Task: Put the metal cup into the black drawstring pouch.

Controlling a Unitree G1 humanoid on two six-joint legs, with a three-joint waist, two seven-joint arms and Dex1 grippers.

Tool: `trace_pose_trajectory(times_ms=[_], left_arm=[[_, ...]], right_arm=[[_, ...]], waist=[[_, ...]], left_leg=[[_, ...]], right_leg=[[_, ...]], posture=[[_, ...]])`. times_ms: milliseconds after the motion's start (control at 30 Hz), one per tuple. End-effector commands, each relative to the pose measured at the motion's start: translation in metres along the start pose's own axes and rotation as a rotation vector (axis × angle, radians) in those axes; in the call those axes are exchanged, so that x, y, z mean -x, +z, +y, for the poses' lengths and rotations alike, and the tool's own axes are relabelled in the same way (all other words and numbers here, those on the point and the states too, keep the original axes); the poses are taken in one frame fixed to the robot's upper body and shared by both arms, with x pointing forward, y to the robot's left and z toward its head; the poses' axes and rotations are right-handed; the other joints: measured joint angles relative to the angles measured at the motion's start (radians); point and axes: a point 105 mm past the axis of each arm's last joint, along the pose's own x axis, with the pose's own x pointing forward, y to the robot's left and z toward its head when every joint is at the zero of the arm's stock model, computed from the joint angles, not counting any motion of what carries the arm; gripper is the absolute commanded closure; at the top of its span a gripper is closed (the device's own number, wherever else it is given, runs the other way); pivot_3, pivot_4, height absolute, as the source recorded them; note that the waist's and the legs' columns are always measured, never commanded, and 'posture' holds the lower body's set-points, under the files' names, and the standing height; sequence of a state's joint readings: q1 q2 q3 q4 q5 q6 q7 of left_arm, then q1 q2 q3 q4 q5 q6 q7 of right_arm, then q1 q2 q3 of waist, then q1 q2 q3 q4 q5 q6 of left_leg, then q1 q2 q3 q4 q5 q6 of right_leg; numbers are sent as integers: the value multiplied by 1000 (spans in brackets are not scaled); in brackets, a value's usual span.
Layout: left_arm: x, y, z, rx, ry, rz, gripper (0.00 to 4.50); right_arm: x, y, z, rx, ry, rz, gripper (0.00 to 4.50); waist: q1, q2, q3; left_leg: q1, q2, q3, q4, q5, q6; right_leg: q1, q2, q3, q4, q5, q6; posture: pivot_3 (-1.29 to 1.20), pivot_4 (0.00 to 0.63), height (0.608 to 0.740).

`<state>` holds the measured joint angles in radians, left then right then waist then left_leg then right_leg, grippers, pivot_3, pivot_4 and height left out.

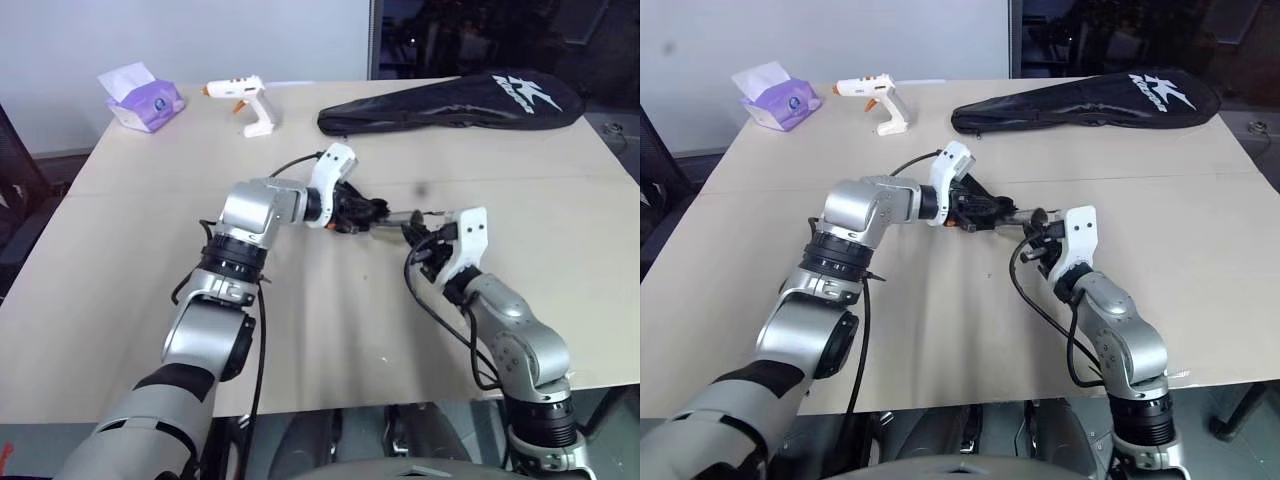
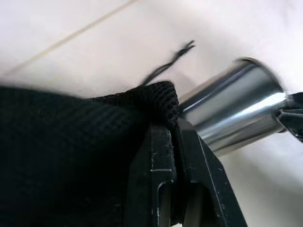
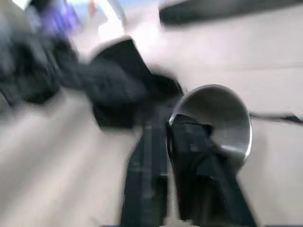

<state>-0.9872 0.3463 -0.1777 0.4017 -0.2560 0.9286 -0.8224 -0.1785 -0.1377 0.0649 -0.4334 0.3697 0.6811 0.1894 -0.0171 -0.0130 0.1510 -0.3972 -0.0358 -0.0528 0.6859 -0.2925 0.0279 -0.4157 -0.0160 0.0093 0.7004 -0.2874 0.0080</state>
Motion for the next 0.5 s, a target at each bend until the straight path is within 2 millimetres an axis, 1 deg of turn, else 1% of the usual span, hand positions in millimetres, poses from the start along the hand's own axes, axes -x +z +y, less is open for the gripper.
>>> trace_pose_trajectory(times_ms=[33,100,300,367,400,433,467,500], left_arm=[[1,7,-1,-58,4,-23,4500],[0,6,-3,-64,0,-22,4500],[1,7,-4,-71,0,-27,4500],[2,9,-3,-69,2,-34,4500],[2,9,-3,-68,4,-37,4500],[3,10,-2,-68,6,-41,4500],[3,12,-2,-68,8,-44,4500],[4,13,-1,-66,10,-48,4500]], right_arm=[[-1,2,8,5,34,-2,2688],[-4,2,10,-26,44,-4,1876],[-11,4,10,-102,58,-19,1876],[-13,4,7,-110,51,-27,2404],[-13,4,6,-112,46,-30,2788],[-14,4,3,-110,36,-33,3191],[-15,3,2,-102,30,-32,3824],[-16,2,1,-94,31,-28,3824]], waist=[[0,0,0],[-1,0,0],[-1,0,0],[0,0,0],[0,0,0],[0,0,0],[0,0,0],[0,0,0]], left_leg=[[0,0,0,0,0,0],[0,0,0,0,0,0],[0,0,0,0,0,0],[0,0,0,0,0,0],[0,0,0,0,0,0],[0,0,0,0,0,0],[0,0,0,0,0,0],[0,0,0,0,0,0]], right_leg=[[0,0,0,0,0,0],[0,0,0,0,0,0],[0,0,0,0,0,0],[0,0,0,0,0,0],[0,0,0,0,0,0],[0,0,0,0,0,0],[0,0,0,0,0,0],[0,0,0,0,0,0]], posture=[[0,150,740],[0,150,740],[0,150,740],[0,150,740],[0,150,740],[0,150,740],[0,150,740],[0,150,740]])
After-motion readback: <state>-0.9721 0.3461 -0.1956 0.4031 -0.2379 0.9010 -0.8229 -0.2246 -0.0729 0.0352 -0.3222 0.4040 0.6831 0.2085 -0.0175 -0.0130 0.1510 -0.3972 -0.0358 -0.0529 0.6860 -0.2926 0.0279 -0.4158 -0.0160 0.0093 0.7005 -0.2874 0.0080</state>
